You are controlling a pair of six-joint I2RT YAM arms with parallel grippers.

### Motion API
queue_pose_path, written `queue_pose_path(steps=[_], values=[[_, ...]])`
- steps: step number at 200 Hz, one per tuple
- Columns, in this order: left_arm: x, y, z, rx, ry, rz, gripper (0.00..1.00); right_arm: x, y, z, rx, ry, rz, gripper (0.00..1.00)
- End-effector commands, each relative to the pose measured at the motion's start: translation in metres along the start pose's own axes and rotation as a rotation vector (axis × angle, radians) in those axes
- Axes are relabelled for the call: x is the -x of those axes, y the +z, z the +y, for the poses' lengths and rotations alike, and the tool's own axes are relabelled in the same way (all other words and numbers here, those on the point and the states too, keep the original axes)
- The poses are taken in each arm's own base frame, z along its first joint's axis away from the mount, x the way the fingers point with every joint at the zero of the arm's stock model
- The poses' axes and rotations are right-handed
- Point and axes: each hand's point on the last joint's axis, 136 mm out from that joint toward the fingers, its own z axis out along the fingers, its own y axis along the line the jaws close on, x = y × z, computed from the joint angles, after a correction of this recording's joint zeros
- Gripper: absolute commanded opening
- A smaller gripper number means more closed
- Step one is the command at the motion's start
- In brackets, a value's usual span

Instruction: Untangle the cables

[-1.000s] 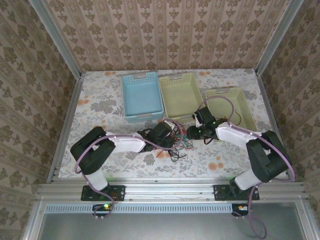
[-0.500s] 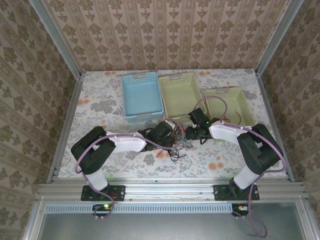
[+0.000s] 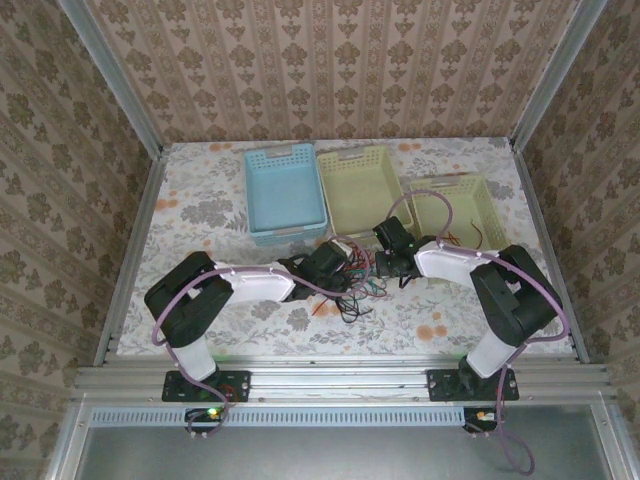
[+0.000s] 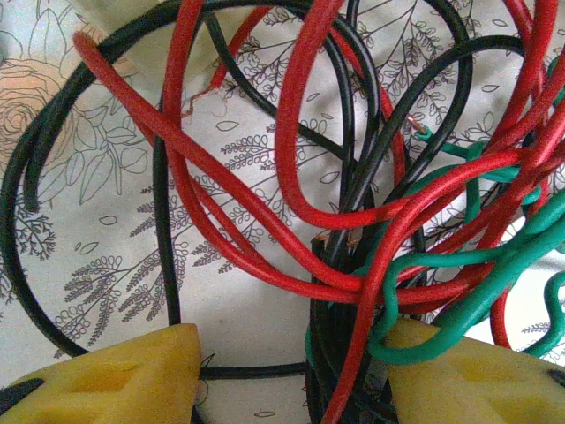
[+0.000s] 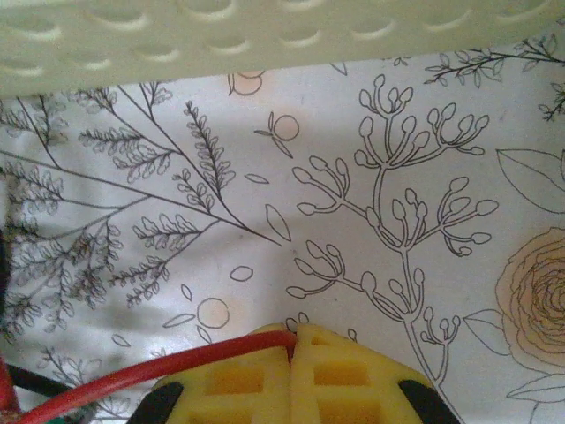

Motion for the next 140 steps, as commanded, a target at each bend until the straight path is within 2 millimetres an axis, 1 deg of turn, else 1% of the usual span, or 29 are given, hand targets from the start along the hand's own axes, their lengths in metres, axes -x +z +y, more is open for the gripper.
queue_pose_path(steps=[1,24,49,55,58,66,81,114,140], values=[[-0.013,0.005,0.001,0.024,0.021,0.054,0.58,0.011,-0.009,-0.011,-0.050,0.031,-0.084,0.01],[-0.019,0.008,0.007,0.050,0.010,0.067,0.58,0.024,-0.030,-0.019,-0.062,0.050,-0.174,0.00],[-0.026,0.012,0.012,0.068,-0.004,0.087,0.58,0.041,-0.058,-0.034,-0.112,0.083,-0.280,0.00],[-0.027,0.012,0.013,0.069,-0.006,0.087,0.58,0.042,-0.060,-0.038,-0.130,0.087,-0.289,0.00],[-0.028,0.012,0.013,0.070,-0.006,0.091,0.58,0.048,-0.070,-0.040,-0.124,0.099,-0.322,0.00],[-0.029,0.013,0.013,0.071,-0.008,0.094,0.58,0.054,-0.080,-0.046,-0.140,0.111,-0.349,0.00],[-0.033,0.015,0.016,0.079,-0.011,0.103,0.59,0.064,-0.096,-0.063,-0.179,0.148,-0.389,0.00],[-0.038,0.016,0.016,0.076,-0.014,0.119,0.61,0.087,-0.133,-0.108,-0.208,0.285,-0.485,0.00],[-0.042,0.017,0.018,0.077,-0.021,0.126,0.62,0.098,-0.161,-0.145,-0.227,0.386,-0.553,0.00]])
